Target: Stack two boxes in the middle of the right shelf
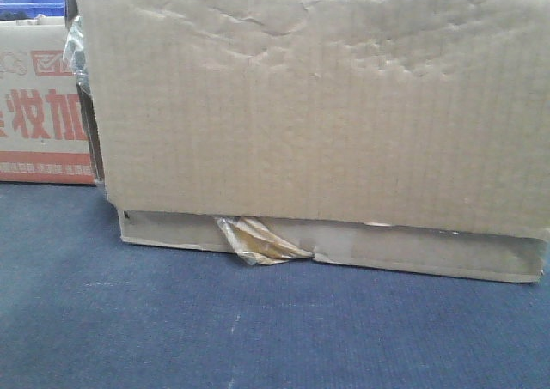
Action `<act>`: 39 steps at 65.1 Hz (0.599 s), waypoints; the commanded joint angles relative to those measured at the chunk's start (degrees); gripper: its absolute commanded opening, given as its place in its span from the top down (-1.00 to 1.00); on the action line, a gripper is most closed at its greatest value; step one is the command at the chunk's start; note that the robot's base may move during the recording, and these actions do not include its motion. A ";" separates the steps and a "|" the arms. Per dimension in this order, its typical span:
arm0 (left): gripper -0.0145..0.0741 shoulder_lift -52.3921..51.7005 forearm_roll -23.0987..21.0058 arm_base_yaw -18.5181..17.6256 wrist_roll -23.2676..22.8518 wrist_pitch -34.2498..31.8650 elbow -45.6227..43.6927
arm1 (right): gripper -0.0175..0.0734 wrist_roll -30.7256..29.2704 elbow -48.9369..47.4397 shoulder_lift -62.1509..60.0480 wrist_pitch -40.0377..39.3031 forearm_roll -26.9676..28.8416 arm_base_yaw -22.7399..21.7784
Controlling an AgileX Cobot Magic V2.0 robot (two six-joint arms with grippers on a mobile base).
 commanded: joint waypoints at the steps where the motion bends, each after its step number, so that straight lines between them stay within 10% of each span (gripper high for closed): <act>1: -0.68 4.06 -4.09 2.26 2.83 0.17 -3.58 | -0.64 0.11 -0.54 0.28 0.17 -0.42 0.07; 8: -0.68 8.32 -9.94 5.16 6.58 0.17 -5.21 | -0.64 0.11 -0.54 0.28 0.28 -0.32 0.07; 39: -0.68 18.60 -10.52 8.28 9.72 -3.33 -5.50 | -0.64 0.11 -0.54 0.28 0.28 -0.32 0.07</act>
